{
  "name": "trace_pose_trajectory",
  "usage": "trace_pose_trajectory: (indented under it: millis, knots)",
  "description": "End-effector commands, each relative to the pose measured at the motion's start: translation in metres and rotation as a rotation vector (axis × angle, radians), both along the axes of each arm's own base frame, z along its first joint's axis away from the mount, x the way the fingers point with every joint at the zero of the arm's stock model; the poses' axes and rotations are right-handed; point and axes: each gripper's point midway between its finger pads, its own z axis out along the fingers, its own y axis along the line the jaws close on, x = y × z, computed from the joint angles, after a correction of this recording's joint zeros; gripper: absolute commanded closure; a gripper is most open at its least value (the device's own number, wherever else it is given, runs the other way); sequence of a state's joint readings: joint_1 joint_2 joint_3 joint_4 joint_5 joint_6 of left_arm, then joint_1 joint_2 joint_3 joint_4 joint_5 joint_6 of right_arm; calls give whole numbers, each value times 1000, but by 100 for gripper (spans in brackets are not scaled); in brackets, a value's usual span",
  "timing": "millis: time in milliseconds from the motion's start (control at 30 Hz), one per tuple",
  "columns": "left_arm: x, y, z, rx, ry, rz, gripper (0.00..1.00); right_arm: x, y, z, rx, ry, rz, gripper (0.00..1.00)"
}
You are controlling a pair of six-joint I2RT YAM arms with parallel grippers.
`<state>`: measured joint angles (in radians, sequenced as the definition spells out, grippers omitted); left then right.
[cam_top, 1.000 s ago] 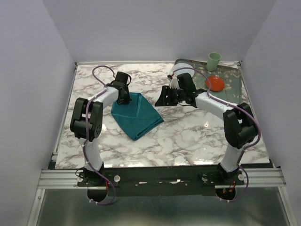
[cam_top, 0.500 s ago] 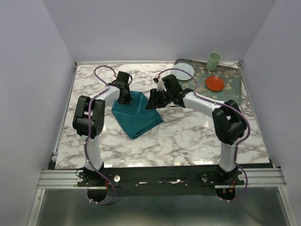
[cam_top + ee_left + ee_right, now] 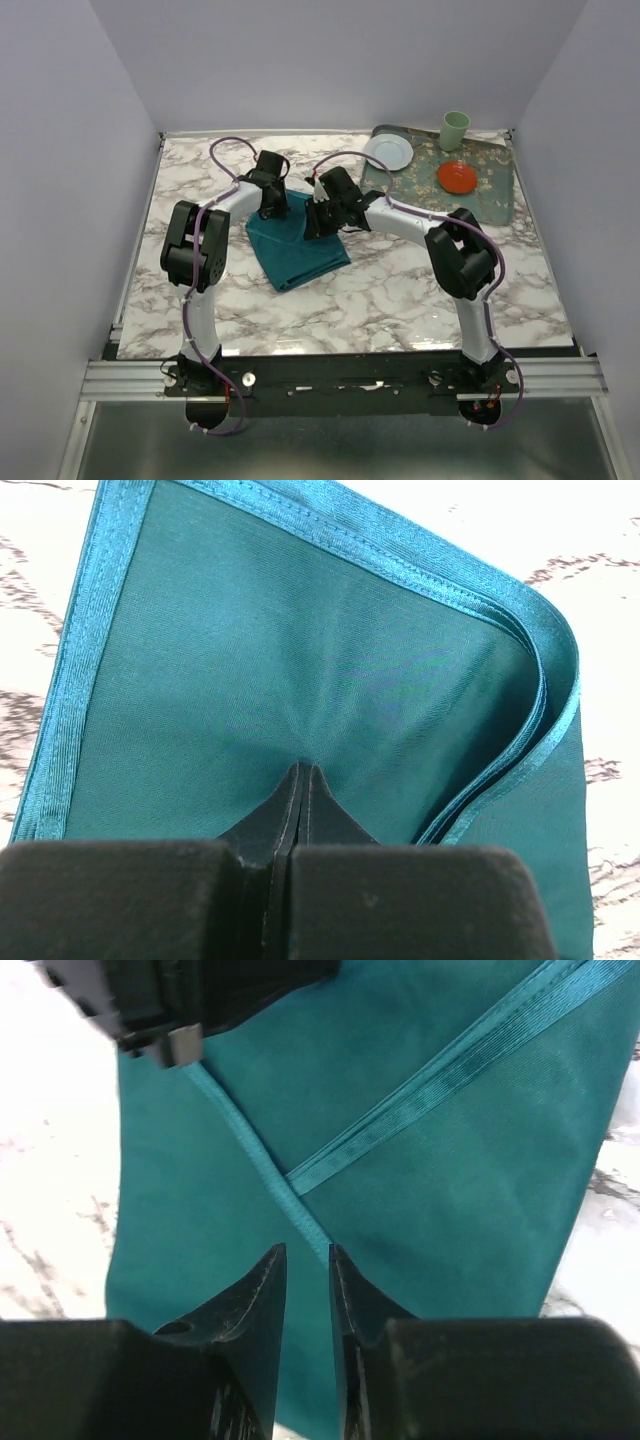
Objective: Fold the napkin, place the utensils inside, and roll it up
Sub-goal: Fold the napkin
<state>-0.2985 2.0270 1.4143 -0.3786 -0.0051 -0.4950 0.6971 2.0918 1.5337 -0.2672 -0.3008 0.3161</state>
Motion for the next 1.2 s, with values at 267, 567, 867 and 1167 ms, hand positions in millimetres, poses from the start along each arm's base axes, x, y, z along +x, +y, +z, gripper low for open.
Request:
trace_pose_trajectory:
  millis: [267,567,867,1167]
  knots:
    - [-13,-25,-16,-61,50,-65,100,-7,-10,-45,-164,6,-80,87]
    - [-9,-33,-17,-90,42,-87,100,-47,-4,-58,-95,149,-166,87]
    - [-16,-49,-22,-163,65,-118,100,-85,20,-44,94,273,-208,87]
    - [-22,-56,-16,-146,43,-122,100,-89,27,-42,156,294,-216,86]
